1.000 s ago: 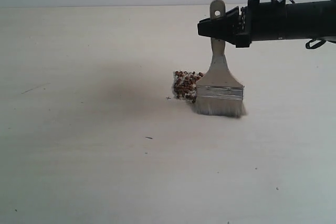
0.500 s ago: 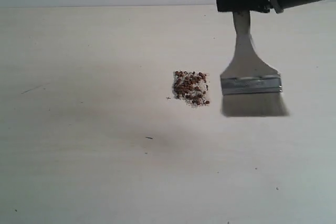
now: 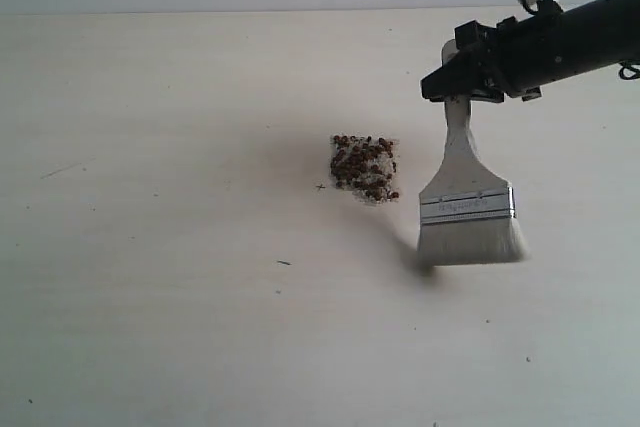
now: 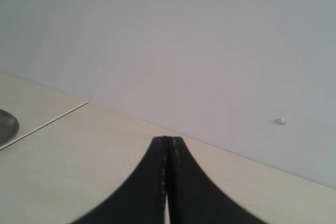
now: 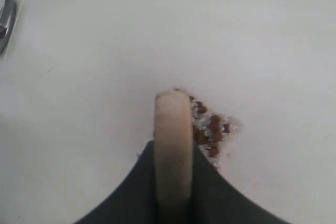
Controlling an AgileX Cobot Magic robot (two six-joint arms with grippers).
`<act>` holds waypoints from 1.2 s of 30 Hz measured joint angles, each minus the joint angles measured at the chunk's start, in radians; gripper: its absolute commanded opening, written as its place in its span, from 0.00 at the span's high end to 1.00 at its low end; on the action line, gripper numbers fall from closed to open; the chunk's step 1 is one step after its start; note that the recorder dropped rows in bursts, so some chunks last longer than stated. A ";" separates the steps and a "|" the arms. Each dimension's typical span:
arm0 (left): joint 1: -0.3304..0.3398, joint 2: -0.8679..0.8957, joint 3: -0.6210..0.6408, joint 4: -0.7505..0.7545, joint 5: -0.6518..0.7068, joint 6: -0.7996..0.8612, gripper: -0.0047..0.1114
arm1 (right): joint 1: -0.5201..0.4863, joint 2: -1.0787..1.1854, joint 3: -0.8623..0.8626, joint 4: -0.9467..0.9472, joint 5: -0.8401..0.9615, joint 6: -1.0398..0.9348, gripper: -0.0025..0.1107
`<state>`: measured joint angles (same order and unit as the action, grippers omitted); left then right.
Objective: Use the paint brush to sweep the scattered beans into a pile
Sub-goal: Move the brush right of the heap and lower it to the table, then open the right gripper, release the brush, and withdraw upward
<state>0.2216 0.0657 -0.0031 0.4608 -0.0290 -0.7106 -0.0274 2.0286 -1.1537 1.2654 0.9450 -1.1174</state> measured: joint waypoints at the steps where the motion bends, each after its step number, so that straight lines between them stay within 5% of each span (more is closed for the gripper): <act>1: 0.000 0.000 0.000 0.000 0.000 0.000 0.96 | -0.002 0.012 -0.008 0.000 -0.007 0.000 0.98; 7: 0.000 0.000 0.000 0.000 0.000 0.000 0.96 | -0.003 0.057 -0.037 0.004 -0.037 0.000 0.93; 14: 0.000 0.000 0.000 0.000 0.000 0.000 0.96 | -0.003 0.059 -0.043 0.013 -0.165 0.008 0.67; 19: 0.000 0.000 0.000 0.000 0.000 0.000 0.96 | -0.005 0.060 -0.043 0.011 -0.226 0.008 0.61; 28: 0.000 0.000 0.000 0.000 0.000 0.000 0.96 | -0.005 0.052 -0.043 -0.007 -0.313 0.033 0.64; 33: 0.000 0.000 0.000 0.000 0.000 0.000 0.96 | -0.023 -0.014 -0.039 -0.095 -0.358 0.157 0.98; 36: 0.000 0.000 0.000 0.000 0.000 0.000 0.96 | -0.030 -0.106 0.009 -0.144 -0.401 0.195 0.98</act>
<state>0.2216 0.0657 -0.0031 0.4608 -0.0290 -0.7106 -0.0577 1.9223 -1.1451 1.1209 0.5444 -0.9227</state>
